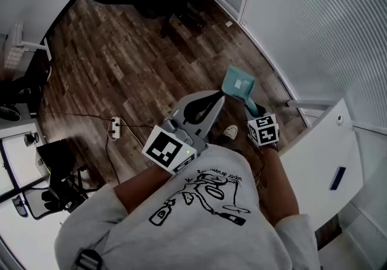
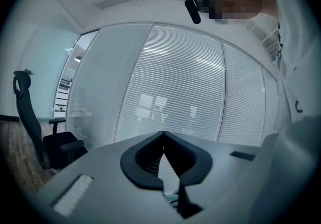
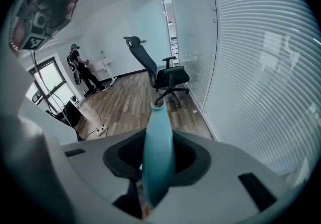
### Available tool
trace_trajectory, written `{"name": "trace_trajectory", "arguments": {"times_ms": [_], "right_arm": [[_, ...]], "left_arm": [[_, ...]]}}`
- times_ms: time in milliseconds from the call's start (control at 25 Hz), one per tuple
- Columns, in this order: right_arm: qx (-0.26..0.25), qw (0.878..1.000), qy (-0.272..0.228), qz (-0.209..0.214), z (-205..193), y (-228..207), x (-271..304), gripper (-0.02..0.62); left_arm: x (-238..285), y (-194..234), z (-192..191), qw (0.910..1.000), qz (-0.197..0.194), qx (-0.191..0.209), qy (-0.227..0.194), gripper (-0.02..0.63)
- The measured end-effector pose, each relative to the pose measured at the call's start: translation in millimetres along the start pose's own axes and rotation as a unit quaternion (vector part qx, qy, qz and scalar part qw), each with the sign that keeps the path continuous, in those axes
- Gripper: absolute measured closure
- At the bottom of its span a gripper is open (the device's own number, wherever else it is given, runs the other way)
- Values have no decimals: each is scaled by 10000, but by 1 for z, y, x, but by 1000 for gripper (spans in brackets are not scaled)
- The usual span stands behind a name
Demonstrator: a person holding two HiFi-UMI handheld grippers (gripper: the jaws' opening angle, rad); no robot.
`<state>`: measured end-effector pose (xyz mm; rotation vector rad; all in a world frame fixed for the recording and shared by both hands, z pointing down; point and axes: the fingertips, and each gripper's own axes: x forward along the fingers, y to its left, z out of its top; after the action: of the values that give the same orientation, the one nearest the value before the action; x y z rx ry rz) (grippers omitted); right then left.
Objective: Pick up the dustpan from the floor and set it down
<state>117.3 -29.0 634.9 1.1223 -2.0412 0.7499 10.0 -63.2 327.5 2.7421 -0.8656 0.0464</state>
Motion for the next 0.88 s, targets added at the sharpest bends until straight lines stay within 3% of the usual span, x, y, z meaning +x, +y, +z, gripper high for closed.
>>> {"name": "trace_trajectory", "arguments": {"times_ms": [880], "right_arm": [[-338,9983,-423,-192,102,15,-147,499]], "left_arm": [[9,-11,21,9997,-155,118,-136,604]]}}
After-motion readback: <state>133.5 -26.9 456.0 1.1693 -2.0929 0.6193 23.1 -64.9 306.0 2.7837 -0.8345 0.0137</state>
